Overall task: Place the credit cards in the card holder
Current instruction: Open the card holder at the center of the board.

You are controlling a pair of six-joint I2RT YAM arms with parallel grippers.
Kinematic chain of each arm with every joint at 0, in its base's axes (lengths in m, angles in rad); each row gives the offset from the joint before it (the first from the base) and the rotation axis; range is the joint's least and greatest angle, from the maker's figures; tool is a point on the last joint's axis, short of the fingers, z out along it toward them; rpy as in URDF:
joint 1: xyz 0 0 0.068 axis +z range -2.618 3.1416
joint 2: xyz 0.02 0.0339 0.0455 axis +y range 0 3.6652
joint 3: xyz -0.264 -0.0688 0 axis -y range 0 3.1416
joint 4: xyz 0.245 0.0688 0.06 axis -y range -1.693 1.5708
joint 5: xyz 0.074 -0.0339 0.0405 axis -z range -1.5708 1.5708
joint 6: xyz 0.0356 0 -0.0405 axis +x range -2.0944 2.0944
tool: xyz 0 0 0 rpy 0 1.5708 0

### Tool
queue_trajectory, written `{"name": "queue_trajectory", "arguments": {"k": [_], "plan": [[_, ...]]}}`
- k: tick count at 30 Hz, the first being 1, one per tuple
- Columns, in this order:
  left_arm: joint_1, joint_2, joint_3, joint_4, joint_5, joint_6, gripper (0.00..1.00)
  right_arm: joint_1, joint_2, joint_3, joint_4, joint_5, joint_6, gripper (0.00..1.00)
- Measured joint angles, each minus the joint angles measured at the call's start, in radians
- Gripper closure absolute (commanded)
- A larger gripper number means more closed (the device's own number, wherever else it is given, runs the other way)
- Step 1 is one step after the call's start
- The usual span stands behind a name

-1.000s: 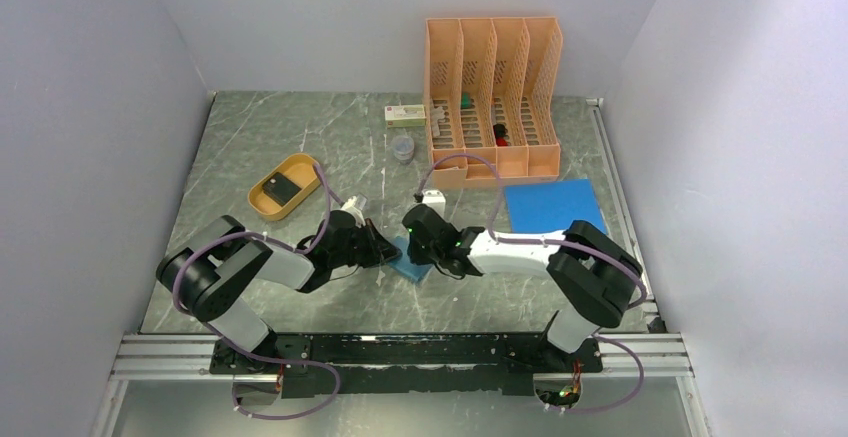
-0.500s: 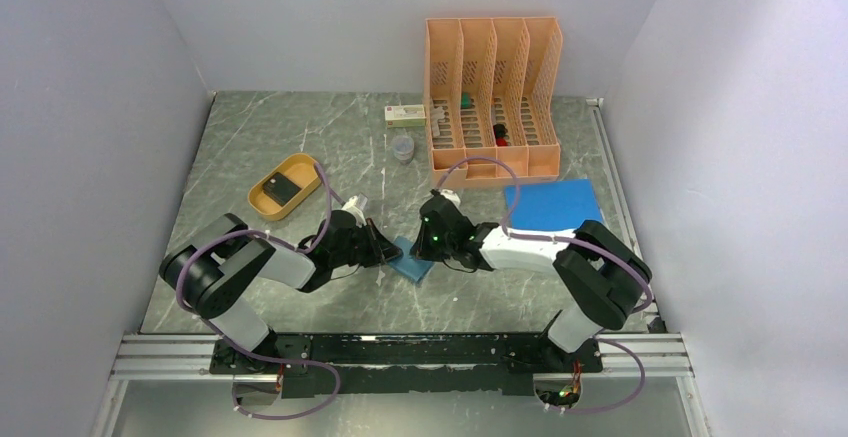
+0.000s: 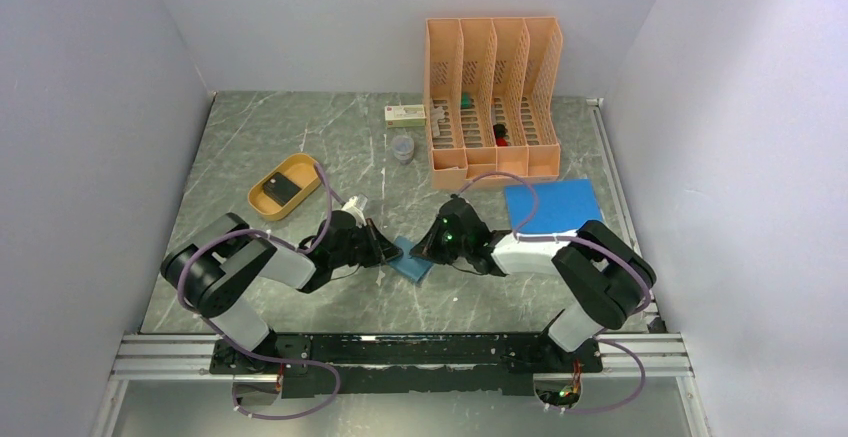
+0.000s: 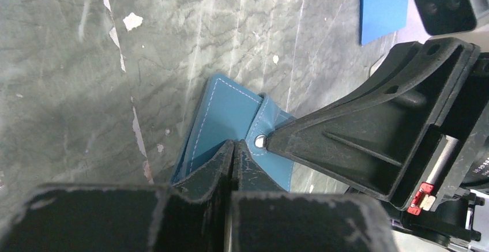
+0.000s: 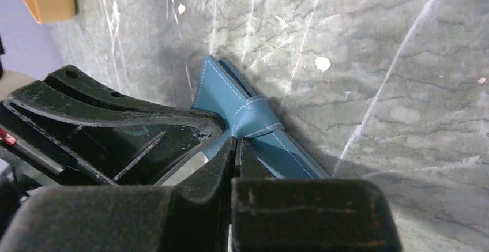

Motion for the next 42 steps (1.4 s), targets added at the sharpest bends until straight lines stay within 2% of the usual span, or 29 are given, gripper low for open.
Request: {"name": "queue_trajectory", "arguments": {"k": [10, 24, 42], "plan": [[-0.014, 0.044, 0.008, 0.052, -0.020, 0.000, 0.95, -0.019, -0.043, -0.064, 0.050, -0.021, 0.167, 1.00], [-0.032, 0.093, 0.010, 0.134, -0.037, 0.000, 0.95, -0.030, -0.089, -0.117, 0.085, 0.006, 0.263, 1.00], [-0.049, 0.145, 0.014, 0.219, -0.052, 0.001, 0.95, -0.043, -0.103, -0.217, 0.248, 0.039, 0.435, 1.00]]}}
